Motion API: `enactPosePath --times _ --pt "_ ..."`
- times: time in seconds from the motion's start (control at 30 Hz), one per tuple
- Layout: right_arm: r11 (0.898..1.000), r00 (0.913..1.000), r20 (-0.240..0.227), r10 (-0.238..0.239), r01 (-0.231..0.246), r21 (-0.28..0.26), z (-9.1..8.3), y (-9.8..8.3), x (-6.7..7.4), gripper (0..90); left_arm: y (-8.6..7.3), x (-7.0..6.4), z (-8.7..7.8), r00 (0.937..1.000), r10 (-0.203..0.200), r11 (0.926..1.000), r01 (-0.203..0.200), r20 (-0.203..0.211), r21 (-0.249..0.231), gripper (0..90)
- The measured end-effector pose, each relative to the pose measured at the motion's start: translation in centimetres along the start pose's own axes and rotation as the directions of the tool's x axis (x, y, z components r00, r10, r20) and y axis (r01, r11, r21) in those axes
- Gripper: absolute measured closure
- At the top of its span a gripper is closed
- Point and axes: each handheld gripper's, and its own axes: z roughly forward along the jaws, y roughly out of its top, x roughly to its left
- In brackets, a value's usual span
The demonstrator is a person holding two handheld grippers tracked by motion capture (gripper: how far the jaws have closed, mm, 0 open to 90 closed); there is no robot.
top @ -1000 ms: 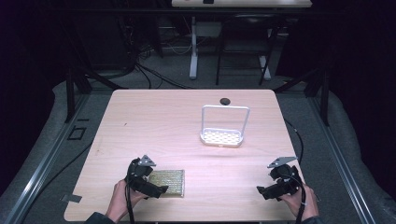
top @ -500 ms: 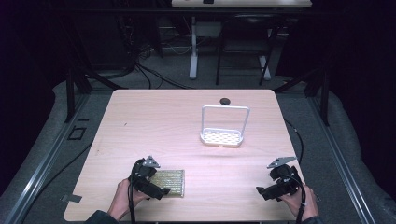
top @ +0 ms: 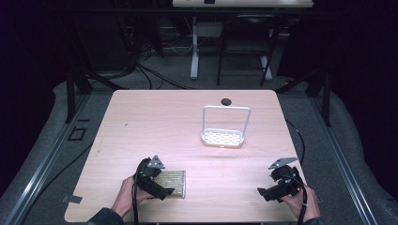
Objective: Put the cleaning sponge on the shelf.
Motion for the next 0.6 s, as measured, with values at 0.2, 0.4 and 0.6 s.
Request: enactPosePath --times 0.2,0.4,0.6 --pt "1.000 1.0000 0.001 -0.003 0.003 0.004 -0.01 -0.02 -0.05 0.0 0.13 -0.10 0.52 0.9995 0.027 0.9994 -0.027 -0.014 0.024 0.0" --pt "1.000 1.0000 0.003 -0.005 0.005 0.004 -0.02 -0.07 -0.15 0.0 0.09 -0.31 0.63 0.9985 0.050 0.9975 -0.049 -0.020 0.049 0.0" --pt "1.000 1.0000 -0.002 -0.001 0.001 0.002 0.00 -0.09 -0.15 0.0 0.08 -0.74 0.87 0.9962 0.074 0.9948 -0.071 -0.046 0.073 0.0"
